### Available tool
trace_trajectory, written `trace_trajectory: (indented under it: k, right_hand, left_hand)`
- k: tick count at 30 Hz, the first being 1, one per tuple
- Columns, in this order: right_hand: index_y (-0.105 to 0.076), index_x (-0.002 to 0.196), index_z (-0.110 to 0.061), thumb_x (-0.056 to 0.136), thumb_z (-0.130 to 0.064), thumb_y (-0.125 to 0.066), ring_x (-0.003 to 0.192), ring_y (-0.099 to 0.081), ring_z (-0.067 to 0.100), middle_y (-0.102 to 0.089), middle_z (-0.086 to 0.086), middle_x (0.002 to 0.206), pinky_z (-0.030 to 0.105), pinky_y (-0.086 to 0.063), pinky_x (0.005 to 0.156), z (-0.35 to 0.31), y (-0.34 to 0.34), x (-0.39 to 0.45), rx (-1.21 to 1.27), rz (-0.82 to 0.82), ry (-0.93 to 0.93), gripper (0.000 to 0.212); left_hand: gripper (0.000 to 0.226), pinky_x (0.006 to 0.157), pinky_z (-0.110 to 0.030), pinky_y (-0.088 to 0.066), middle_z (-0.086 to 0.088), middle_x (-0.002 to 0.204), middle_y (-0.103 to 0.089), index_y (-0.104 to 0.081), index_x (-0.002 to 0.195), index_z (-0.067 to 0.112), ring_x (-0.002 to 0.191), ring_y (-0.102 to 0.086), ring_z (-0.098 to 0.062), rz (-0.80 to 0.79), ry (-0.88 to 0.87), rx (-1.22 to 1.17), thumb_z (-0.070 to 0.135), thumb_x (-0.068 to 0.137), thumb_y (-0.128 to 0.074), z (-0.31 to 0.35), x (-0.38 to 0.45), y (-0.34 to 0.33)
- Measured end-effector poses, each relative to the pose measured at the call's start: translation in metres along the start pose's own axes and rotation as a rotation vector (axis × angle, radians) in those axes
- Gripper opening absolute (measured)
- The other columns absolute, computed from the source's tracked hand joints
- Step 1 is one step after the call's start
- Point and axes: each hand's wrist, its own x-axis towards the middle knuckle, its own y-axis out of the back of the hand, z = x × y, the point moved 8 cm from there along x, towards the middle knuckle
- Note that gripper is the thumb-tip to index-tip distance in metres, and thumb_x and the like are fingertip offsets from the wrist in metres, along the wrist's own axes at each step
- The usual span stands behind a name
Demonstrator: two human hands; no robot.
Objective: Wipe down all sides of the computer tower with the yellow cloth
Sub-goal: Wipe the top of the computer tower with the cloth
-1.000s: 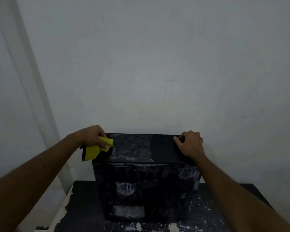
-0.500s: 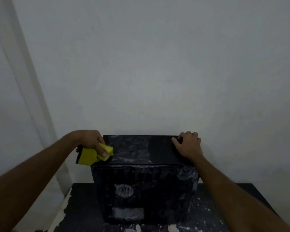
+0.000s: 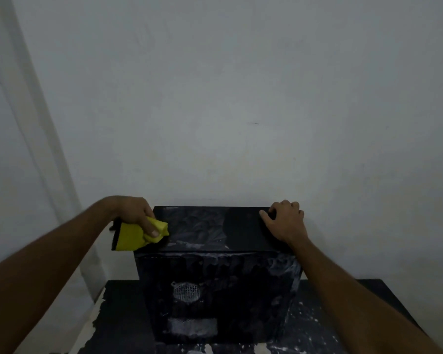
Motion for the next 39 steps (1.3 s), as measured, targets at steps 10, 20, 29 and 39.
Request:
trace_trajectory:
  k: [10,20,29,39]
  right_hand:
    - [-0.066,0.101,-0.019,0.098,-0.060,-0.047,0.109,-0.045,0.029,-0.058,0.006,0.104,0.046,-0.041,0.094,-0.001,0.001,0.000,-0.002,0.003,-0.007,0.045]
    - [-0.067,0.100,-0.019,0.101,-0.055,-0.047,0.110,-0.045,0.029,-0.059,0.007,0.105,0.046,-0.040,0.093,0.001,0.000,0.001,0.019,0.018,0.004,0.041]
    - [-0.065,0.098,-0.019,0.100,-0.056,-0.047,0.108,-0.045,0.029,-0.058,0.006,0.103,0.046,-0.041,0.093,0.002,-0.002,0.002,0.029,0.018,0.017,0.041]
    - [-0.065,0.095,-0.019,0.101,-0.054,-0.047,0.106,-0.045,0.028,-0.058,0.006,0.101,0.046,-0.042,0.092,0.001,-0.001,0.001,0.028,0.019,0.025,0.039]
  left_hand:
    - [0.029,0.062,-0.030,-0.049,-0.003,0.078,-0.074,-0.078,0.073,0.022,0.071,-0.067,-0.018,0.407,-0.054,0.041,0.049,0.075,-0.088,-0.006,0.027,0.030]
    - [0.033,0.066,-0.030,-0.048,-0.005,0.083,-0.070,-0.080,0.089,0.014,0.078,-0.065,-0.022,0.530,0.002,0.129,0.044,0.079,-0.086,-0.004,0.049,0.046]
    - [0.030,0.075,-0.034,-0.058,0.000,0.091,-0.078,-0.084,0.089,0.021,0.086,-0.072,-0.021,0.229,-0.001,0.069,0.043,0.071,-0.092,0.003,0.052,0.039]
    - [0.027,0.066,-0.027,-0.056,0.004,0.089,-0.080,-0.084,0.088,0.025,0.085,-0.075,-0.019,0.038,-0.015,0.043,0.040,0.069,-0.094,0.010,0.032,0.021]
